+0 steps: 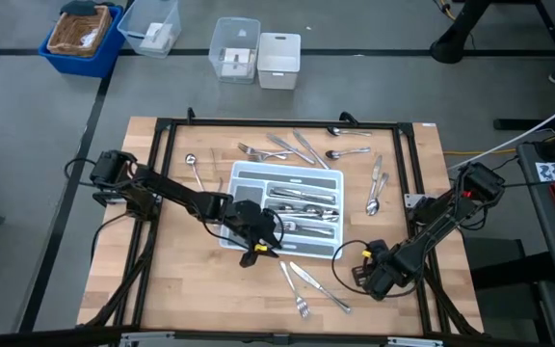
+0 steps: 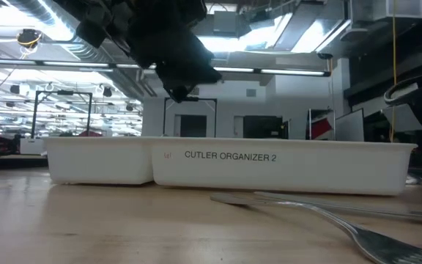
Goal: Sort silverware
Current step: Put the fork into the organizer tray
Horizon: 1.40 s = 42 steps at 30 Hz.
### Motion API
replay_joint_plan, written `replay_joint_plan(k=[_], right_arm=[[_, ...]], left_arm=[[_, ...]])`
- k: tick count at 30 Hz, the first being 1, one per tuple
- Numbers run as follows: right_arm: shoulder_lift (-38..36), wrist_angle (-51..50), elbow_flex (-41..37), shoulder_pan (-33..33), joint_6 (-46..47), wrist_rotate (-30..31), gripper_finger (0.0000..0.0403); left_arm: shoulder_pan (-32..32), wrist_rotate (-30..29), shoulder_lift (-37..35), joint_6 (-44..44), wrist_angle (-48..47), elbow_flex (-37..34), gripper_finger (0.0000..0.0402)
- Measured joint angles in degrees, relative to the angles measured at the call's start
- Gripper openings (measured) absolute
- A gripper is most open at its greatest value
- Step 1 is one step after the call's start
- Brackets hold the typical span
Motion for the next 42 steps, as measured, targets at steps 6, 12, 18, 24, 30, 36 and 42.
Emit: replay_joint_plan(k=[6, 12, 18, 24, 30, 36, 42], right_arm=[[0.4, -2.6, 2.7, 0.0, -3.6, 1.2, 0.0016], [-0.1, -2.6, 6.8, 0.0, -4.5, 2.3, 0.0006], [-0.2, -2.3, 12.8, 0.0, -7.8, 9.2, 0.0006], [-0.3, -2.6, 19.6, 0.0, -12.5, 29.9, 0.0006], [-0.3, -2.6, 21.7, -0.7, -18.1, 58.6, 0.0006], [-0.3, -1.1, 21.7, -5.4, -24.9, 69.6, 0.0007], [-0.3, 7.2, 21.7, -12.5, -41.9, 70.3, 0.0006]], left_arm=[[1.2, 0.1, -4.9, 0.3, -3.2, 0.0, 0.0125], [3.2, 0.2, -11.3, 0.3, -6.3, 0.0, 0.0125], [5.0, 0.2, -17.3, 0.7, -9.1, 0.0, 0.0125], [6.8, 0.1, -21.6, 0.6, -11.9, 0.0, 0.0125], [7.2, 0.0, -22.1, -4.0, -11.8, 0.0, 0.0125], [6.3, -1.5, -20.2, -10.6, -5.8, 0.0, 0.0125], [4.9, -7.6, -17.5, -12.5, 4.5, 0.0, 0.0125]])
